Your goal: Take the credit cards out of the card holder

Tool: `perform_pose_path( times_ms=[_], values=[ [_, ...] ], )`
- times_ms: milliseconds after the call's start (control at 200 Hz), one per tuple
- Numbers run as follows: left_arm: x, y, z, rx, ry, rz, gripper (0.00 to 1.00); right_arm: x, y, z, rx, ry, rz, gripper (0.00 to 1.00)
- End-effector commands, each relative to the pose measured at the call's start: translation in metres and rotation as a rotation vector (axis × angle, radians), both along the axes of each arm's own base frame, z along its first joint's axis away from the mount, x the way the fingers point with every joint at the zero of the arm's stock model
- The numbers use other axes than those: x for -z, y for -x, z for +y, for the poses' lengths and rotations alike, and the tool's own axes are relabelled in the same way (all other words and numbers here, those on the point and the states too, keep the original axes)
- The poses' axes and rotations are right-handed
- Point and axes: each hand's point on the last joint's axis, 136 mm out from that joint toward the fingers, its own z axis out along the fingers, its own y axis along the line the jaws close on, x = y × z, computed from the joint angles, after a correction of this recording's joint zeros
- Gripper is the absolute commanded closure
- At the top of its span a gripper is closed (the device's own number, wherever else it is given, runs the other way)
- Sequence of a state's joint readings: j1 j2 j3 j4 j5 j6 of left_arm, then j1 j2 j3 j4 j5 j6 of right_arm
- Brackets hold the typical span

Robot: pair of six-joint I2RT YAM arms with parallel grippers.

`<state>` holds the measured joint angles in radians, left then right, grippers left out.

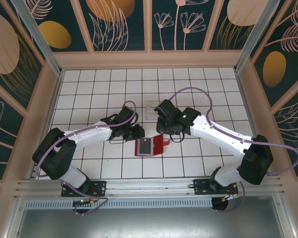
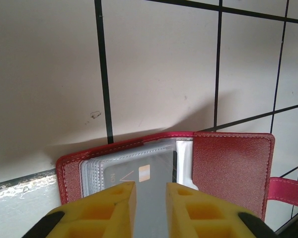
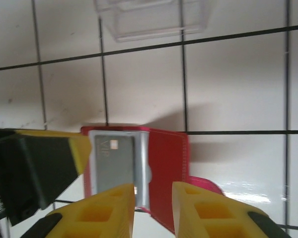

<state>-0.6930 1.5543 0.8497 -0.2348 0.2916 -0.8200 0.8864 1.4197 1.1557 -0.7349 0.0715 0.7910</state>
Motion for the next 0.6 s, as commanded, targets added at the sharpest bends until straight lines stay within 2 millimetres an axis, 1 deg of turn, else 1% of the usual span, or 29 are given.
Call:
perform_pose_path(
  times_ms=[0, 115, 235, 380, 596],
  values=[
    [0.006, 0.002, -0.001, -0.005, -0.003, 0.019, 0.78, 0.020, 0.014, 0.026, -0.080, -0.082, 0.077, 0.79],
    [0.003, 0.000, -0.003, -0.006, 0.001, 0.018, 0.78, 0.046, 0.021, 0.024, -0.084, -0.049, 0.122, 0.87],
    [0.002, 0.000, -0.007, 0.006, 0.006, 0.018, 0.81, 0.066, 0.026, 0.020, -0.079, -0.032, 0.149, 0.92],
    [0.003, 0.002, -0.011, 0.016, 0.003, 0.020, 0.83, 0.088, 0.031, 0.015, -0.076, -0.005, 0.183, 0.95],
    [0.017, 0.011, -0.017, 0.052, -0.034, 0.054, 0.84, 0.112, 0.033, 0.005, -0.065, 0.057, 0.205, 0.98]
  ],
)
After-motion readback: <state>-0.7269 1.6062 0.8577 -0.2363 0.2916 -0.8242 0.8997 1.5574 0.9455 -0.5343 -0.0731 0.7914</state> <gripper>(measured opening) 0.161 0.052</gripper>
